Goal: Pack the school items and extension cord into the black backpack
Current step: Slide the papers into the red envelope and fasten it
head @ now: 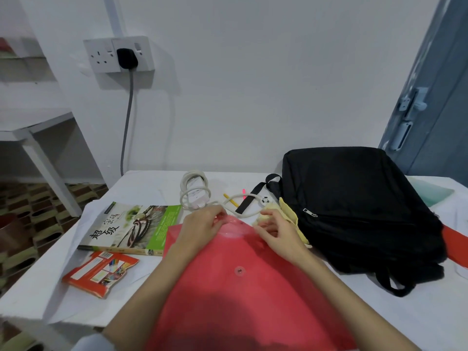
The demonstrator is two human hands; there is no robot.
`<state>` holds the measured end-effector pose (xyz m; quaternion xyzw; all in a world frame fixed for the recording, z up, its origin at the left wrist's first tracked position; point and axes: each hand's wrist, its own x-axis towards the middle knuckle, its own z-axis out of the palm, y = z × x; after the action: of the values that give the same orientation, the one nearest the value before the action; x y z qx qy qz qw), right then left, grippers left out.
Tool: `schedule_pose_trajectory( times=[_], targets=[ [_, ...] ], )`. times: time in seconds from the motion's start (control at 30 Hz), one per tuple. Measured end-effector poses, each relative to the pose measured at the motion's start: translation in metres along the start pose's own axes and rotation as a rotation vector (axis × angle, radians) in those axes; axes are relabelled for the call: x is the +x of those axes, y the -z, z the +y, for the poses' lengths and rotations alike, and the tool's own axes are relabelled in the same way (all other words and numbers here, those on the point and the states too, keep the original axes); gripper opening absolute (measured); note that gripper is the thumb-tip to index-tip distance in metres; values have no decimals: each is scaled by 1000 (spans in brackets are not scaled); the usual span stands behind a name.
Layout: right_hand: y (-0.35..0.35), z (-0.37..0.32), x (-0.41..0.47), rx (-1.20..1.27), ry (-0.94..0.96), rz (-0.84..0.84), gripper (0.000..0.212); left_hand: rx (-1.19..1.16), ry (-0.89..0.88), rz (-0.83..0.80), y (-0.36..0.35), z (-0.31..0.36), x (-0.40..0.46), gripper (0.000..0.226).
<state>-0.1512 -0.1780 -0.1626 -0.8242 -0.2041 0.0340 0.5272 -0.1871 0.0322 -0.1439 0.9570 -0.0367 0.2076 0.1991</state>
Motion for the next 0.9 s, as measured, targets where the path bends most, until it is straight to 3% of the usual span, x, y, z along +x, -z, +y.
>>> schedule_pose_trajectory(
  times=[0.13,0.17,0.23,0.3,0.37,0.47,0.53,0.63,0.77,0.9],
  targets=[
    [1,1,1,-324,120,-152,27,-15,150,-326,6,-8,-2,43],
    [1,2,1,-387,118,-187,34,11,175,-405,5,-14,-6,50],
    [0,2,3,-445,108,-247,44,0,181,-464,-1,-28,-18,56],
    [-6,2,8,-513,143,-342,37,-72,169,-448,-10,-41,-32,45],
    [-17,1,15,-625,196,-456,31,-166,185,-365,-14,-46,-44,29],
    [-30,-5,32,-690,196,-547,25,-337,315,-36,-3,-49,-56,31],
    [-38,-15,46,-651,227,-580,22,-304,412,175,15,-59,-67,34],
    [-61,-32,63,-577,303,-613,22,-68,560,418,49,-86,-91,21],
    [-119,-51,61,-526,440,-628,27,204,876,504,82,-116,-121,40],
    [-177,-71,53,-536,623,-518,35,270,1283,435,110,-140,-138,67]
  ],
)
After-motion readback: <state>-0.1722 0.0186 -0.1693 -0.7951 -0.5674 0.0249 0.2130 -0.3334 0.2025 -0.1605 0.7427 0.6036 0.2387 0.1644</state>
